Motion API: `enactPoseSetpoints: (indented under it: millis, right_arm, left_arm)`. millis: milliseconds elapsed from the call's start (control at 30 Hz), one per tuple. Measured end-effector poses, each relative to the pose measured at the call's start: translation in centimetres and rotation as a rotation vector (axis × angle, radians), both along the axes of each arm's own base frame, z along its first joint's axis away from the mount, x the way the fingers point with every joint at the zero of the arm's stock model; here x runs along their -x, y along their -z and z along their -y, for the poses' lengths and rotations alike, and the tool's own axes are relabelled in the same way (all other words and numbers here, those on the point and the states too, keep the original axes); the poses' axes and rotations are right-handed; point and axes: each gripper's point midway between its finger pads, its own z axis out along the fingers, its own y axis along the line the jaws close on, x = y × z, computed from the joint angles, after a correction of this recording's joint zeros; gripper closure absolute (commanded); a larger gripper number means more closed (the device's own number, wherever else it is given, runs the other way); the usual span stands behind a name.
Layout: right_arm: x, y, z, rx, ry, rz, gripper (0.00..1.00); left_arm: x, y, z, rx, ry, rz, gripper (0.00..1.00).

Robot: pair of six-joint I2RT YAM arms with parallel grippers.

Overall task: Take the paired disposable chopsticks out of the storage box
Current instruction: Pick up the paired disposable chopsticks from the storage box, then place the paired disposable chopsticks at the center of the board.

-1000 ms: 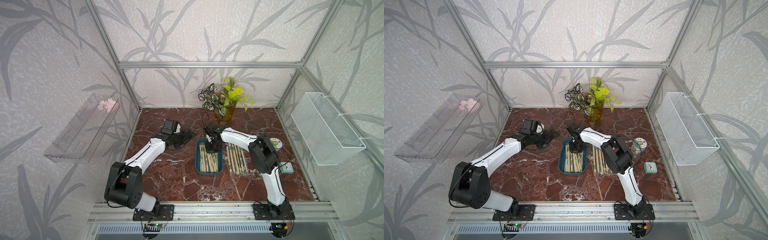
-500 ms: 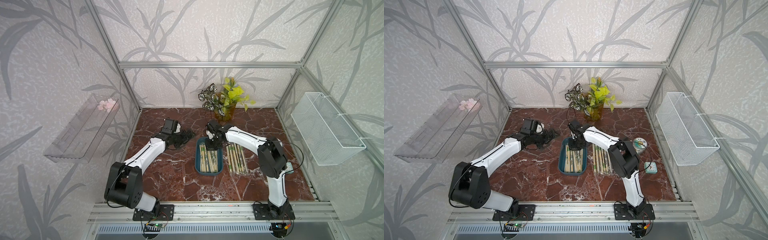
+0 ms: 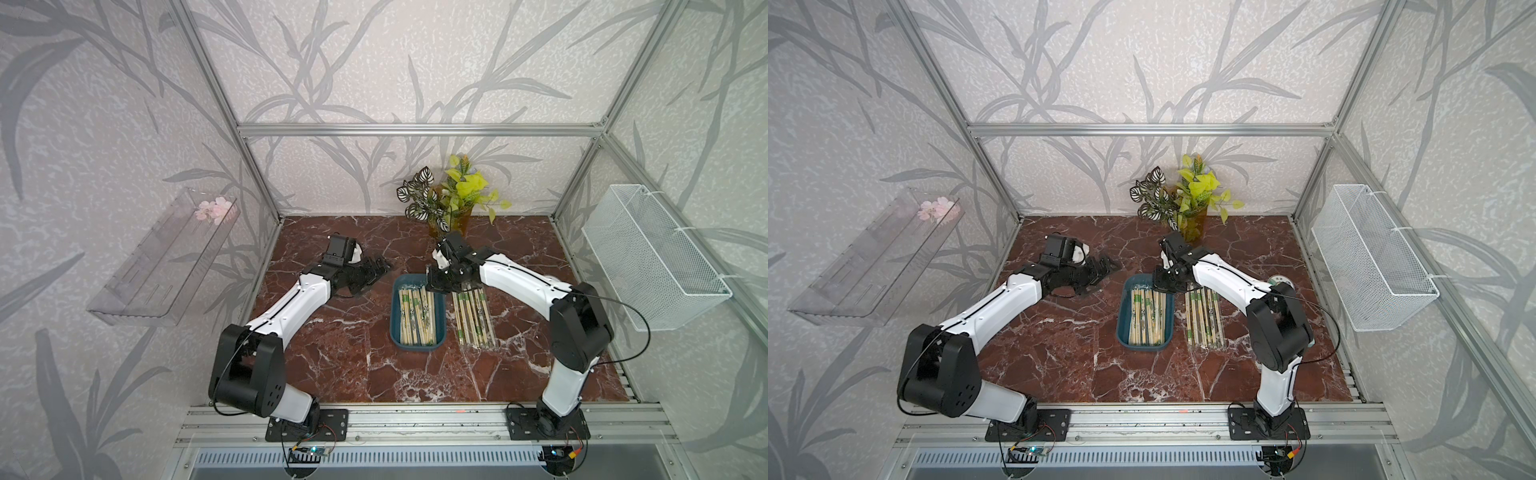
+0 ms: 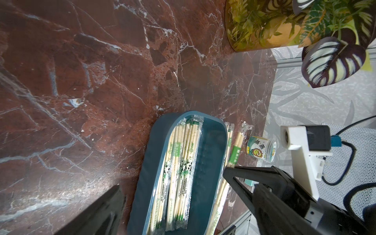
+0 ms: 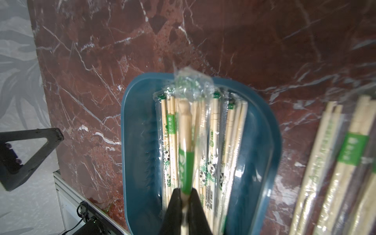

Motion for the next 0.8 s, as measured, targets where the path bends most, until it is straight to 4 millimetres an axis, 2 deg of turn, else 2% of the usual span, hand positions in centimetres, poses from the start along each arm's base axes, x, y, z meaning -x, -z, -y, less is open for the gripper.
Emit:
enactPoseSetpoints:
  millis: [133, 300, 500, 800]
  right_arm:
    - [-0.5, -0.4, 2.9, 0.010, 0.040, 0.018, 0.97]
    - [-0.4, 1.3, 5.9, 0.093, 0.050, 0.016, 0.97]
    - [1.4, 4.0, 6.9, 0.157, 0.014, -0.032, 0.97]
    - [2.6, 8.4, 6.4, 0.217, -0.029, -0.119, 0.95]
  left_arm:
    - [0.3, -0.6, 1.2, 0.004, 0.032, 0.011, 0.00]
    - [0.9, -1.0, 3.1, 0.006, 0.079, 0.018, 0.00]
    - [1.3, -0.5, 4.4, 0.002, 0.112, 0.007, 0.00]
    - [1.5, 0.0, 4.8, -0.009, 0.121, -0.003, 0.00]
